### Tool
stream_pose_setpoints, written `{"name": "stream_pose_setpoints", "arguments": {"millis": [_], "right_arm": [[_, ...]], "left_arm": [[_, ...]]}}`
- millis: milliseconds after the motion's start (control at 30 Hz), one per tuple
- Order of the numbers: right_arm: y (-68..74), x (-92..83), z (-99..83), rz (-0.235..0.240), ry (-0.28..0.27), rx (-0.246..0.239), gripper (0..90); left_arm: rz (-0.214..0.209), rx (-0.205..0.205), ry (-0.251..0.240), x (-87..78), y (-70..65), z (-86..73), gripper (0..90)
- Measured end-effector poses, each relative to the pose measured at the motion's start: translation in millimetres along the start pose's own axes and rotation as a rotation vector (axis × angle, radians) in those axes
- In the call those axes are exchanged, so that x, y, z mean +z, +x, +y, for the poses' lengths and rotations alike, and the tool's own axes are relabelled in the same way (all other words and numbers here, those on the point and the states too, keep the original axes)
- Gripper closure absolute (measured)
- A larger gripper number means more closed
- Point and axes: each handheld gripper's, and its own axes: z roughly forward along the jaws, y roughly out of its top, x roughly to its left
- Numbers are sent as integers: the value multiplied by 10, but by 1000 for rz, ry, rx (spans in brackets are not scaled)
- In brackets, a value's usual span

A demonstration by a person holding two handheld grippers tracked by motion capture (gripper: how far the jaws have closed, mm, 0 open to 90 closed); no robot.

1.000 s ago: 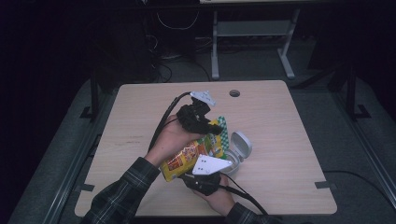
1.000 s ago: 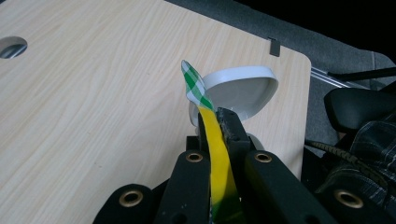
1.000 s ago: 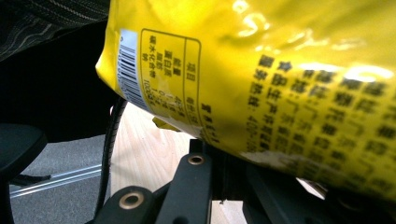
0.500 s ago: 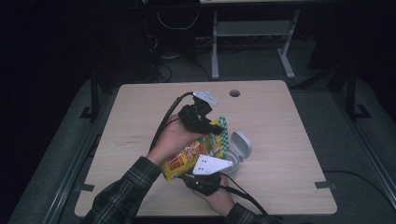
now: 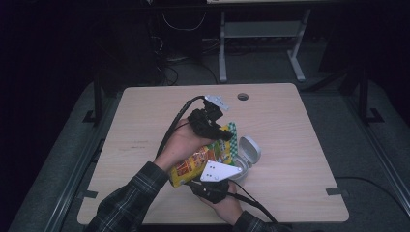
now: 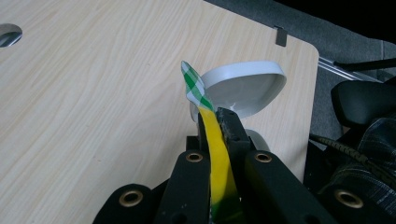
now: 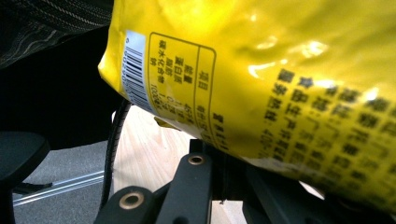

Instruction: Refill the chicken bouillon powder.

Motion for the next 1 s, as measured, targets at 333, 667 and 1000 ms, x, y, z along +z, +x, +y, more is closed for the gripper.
{"name": "stream_pose_setpoints", "arguments": {"millis": [333, 667, 1000], "right_arm": [[26, -6, 14, 0, 0, 2, 900], [33, -8, 11, -2, -2, 7, 900], [24, -7, 11, -2, 2, 0, 900]], "left_arm": [[1, -7, 1, -2, -4, -3, 900], [5, -16, 7, 34, -19, 6, 900], [-7, -19, 8, 30, -6, 12, 900]]}}
